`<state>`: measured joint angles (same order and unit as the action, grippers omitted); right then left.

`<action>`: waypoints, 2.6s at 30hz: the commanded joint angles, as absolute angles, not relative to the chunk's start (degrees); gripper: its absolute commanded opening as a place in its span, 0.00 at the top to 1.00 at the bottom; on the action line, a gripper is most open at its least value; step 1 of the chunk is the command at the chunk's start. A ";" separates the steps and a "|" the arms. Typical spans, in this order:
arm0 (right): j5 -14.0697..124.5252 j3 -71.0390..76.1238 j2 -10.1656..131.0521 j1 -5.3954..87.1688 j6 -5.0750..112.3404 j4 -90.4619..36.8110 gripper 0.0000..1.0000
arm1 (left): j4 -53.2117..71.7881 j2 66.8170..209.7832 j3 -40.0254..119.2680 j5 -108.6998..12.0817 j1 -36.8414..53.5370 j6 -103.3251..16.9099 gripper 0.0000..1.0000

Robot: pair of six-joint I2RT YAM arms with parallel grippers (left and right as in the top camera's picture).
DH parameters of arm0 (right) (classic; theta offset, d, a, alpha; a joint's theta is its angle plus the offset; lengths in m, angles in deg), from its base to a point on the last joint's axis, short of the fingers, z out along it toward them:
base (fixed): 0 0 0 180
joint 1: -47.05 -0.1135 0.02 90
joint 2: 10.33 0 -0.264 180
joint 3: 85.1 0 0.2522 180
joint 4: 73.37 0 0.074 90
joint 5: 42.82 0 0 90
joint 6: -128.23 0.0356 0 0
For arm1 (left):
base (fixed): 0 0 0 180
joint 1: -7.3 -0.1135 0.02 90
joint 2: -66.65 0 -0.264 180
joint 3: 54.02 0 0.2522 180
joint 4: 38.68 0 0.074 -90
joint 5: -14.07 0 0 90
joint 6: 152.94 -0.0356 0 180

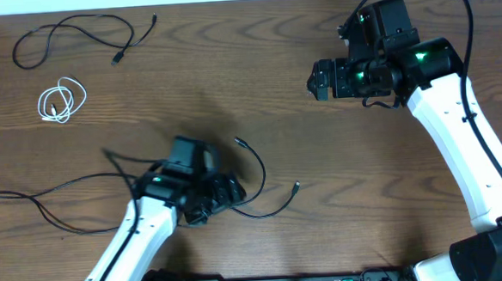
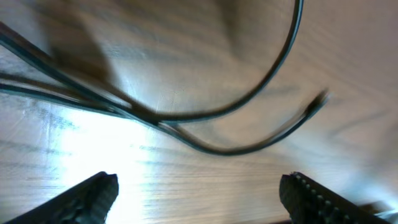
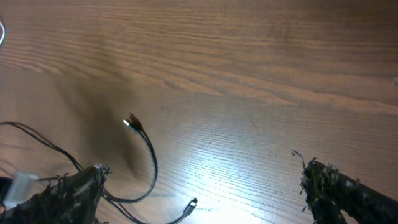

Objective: Untangle cables
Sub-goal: 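Move the left gripper right to the black cable end near center, then grasp the black cable end at center with the left gripper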

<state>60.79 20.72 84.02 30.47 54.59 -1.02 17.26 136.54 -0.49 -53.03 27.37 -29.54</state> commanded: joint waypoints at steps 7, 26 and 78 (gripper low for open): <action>60.99 21.72 84.02 35.39 54.92 1.18 0.01 | 18.74 141.66 9.79 -65.64 35.26 -47.20 0.06; 64.75 22.51 83.64 48.09 52.54 7.04 0.01 | 10.76 151.69 9.81 -62.52 44.88 -61.62 0.05; 66.25 22.51 83.64 48.09 52.54 8.20 0.01 | 9.93 166.27 8.93 -75.87 55.09 -80.24 0.20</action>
<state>65.64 21.31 84.02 48.04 53.24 8.09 10.98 163.45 10.35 -73.25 56.77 -80.97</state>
